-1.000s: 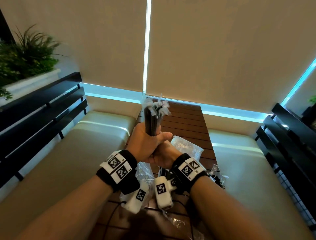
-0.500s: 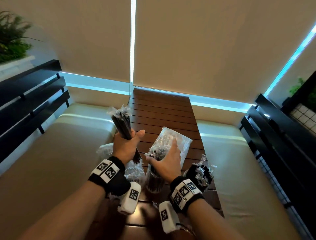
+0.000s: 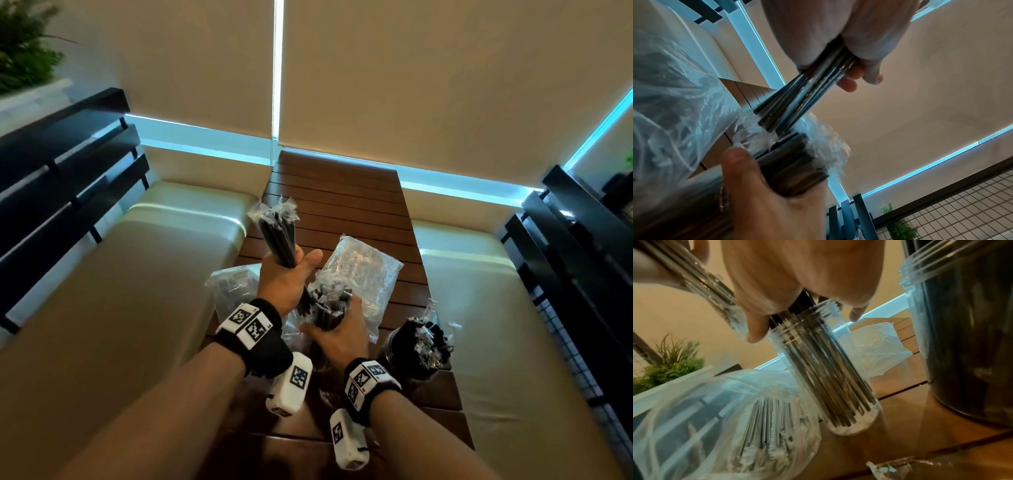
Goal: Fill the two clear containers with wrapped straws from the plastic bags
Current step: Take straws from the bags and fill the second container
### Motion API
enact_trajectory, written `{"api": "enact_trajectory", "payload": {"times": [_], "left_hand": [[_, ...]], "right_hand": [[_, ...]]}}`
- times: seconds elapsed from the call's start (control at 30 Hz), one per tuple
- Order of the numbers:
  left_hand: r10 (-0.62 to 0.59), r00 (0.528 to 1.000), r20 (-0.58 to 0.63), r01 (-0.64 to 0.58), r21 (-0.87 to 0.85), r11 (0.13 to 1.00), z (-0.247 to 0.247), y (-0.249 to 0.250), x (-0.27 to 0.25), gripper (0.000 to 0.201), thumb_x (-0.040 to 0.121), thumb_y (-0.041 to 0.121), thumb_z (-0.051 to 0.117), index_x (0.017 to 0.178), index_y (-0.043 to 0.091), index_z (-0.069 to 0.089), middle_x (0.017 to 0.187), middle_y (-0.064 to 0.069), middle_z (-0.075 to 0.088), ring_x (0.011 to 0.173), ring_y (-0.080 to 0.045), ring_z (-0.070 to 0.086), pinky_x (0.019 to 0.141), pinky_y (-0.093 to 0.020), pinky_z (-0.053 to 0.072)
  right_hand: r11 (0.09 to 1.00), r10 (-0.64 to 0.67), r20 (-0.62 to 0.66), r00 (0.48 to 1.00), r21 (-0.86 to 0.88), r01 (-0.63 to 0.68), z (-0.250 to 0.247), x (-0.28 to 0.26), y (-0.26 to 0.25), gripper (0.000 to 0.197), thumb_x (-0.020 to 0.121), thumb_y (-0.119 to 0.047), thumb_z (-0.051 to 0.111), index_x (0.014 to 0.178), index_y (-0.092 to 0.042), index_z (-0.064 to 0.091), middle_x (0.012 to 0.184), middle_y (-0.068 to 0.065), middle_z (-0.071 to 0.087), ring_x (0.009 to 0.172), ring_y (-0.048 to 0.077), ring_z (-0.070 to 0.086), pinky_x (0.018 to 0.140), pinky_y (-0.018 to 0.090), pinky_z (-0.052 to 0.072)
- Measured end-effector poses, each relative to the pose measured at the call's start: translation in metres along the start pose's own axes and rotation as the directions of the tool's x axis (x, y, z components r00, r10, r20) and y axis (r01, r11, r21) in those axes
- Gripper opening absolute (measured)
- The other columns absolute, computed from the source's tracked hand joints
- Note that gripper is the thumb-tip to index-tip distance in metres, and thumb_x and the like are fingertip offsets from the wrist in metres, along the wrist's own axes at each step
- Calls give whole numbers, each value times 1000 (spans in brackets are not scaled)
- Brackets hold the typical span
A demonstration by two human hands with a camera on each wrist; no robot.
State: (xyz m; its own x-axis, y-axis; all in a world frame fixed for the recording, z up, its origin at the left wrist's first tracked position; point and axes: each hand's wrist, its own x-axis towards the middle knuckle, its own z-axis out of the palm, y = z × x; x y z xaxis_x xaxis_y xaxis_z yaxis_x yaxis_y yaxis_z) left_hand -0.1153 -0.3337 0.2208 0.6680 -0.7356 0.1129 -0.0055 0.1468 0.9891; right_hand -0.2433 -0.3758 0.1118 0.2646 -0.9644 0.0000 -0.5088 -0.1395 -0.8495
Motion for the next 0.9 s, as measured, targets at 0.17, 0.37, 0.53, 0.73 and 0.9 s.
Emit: {"api": "enact_trajectory", "payload": {"times": [0.17, 0.37, 0.53, 0.73, 0.9], "left_hand": [[-74, 997, 36, 76, -61, 995, 7, -8, 2, 42, 82, 19, 76, 60, 22, 40, 52, 14, 40, 53, -9, 41, 64, -24, 43], [-149, 988, -36, 146, -69, 987, -2, -37, 1, 40, 83, 14, 75, 62, 21, 42, 56, 9, 43, 63, -14, 51, 74, -32, 47], [-193, 981, -13, 193, -1, 981, 4, -54, -6, 35, 83, 13, 75, 64, 17, 46, 56, 8, 50, 57, -7, 54, 67, -22, 49], [-290, 957, -21, 290, 110, 951, 7, -80, -22, 39, 76, 28, 81, 102, 7, 62, 88, -5, 72, 80, -12, 71, 83, -37, 59], [-196, 976, 93, 176, 192, 965, 4, -72, -32, 29, 67, 48, 83, 84, 38, 62, 112, -15, 63, 99, -20, 64, 92, -41, 52]], "right_hand": [[996, -10, -27, 1000, 85, 13, 14, -4, -1, 58, 69, -37, 77, 113, -37, 39, 102, -10, 64, 93, 12, 65, 76, 27, 51], [992, -78, 38, 996, 103, 74, 17, 0, 18, 52, 74, -30, 73, 120, -28, 49, 105, -13, 64, 96, -3, 61, 83, 14, 50], [991, 0, 210, 978, 132, -28, 14, 6, 33, 75, 59, -52, 66, 118, -6, 61, 92, -2, 72, 76, 2, 67, 63, 10, 48], [987, -73, 182, 981, 157, 44, 20, 7, 39, 65, 65, -49, 81, 121, -29, 54, 110, -10, 68, 103, 3, 66, 88, 29, 55], [998, -68, 148, 987, 24, 65, 23, 11, 51, 52, 68, -56, 71, 107, -23, 63, 98, -4, 69, 90, 7, 67, 79, 28, 56]]}}
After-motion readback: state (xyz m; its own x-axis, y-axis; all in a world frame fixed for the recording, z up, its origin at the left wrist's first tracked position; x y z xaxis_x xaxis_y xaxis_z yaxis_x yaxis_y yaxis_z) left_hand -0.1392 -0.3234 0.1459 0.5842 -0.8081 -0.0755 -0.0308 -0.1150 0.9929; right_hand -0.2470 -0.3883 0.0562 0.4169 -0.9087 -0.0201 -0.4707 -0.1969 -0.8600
